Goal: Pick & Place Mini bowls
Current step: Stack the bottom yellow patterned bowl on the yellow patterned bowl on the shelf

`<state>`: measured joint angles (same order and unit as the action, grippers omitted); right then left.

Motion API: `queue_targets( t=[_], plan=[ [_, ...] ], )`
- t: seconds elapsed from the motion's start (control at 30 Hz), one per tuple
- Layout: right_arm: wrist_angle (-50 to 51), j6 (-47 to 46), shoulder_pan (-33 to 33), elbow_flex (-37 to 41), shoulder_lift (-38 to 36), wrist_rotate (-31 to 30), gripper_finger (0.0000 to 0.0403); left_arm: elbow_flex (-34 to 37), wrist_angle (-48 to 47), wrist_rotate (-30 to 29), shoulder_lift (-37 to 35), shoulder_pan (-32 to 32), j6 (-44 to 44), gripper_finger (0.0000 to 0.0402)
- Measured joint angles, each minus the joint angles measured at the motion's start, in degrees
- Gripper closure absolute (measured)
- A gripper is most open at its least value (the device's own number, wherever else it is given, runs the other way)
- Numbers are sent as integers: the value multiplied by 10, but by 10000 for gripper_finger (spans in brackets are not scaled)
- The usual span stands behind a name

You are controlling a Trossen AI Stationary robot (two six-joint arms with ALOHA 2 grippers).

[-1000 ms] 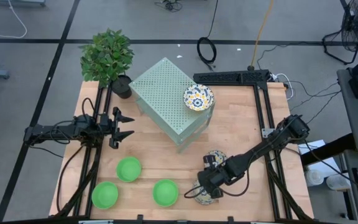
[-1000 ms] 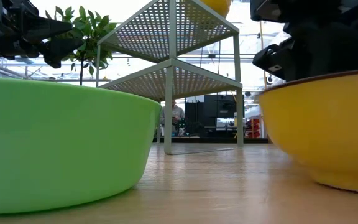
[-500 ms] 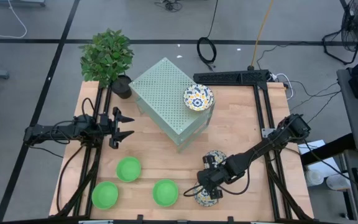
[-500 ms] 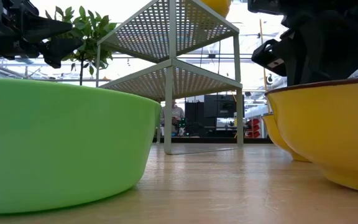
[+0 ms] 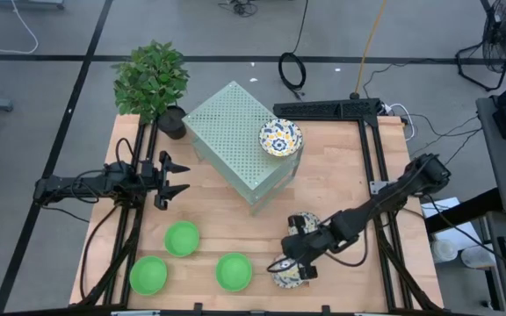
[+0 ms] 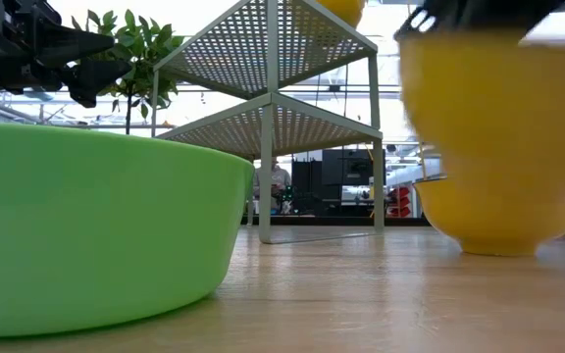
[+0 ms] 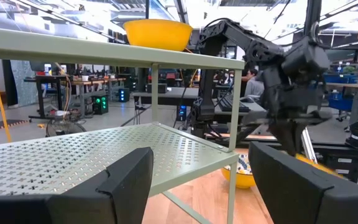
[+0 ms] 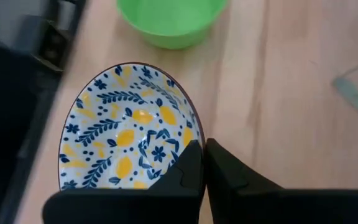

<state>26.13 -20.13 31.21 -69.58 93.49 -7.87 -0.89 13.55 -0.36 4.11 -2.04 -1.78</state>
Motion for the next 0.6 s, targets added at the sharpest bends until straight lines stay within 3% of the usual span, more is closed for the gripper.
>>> queue_targets(
  t=[0.6],
  plan=[
    [-16,24,0,0,-62,5,401,0,0,0,0,0,0,133]
  ],
)
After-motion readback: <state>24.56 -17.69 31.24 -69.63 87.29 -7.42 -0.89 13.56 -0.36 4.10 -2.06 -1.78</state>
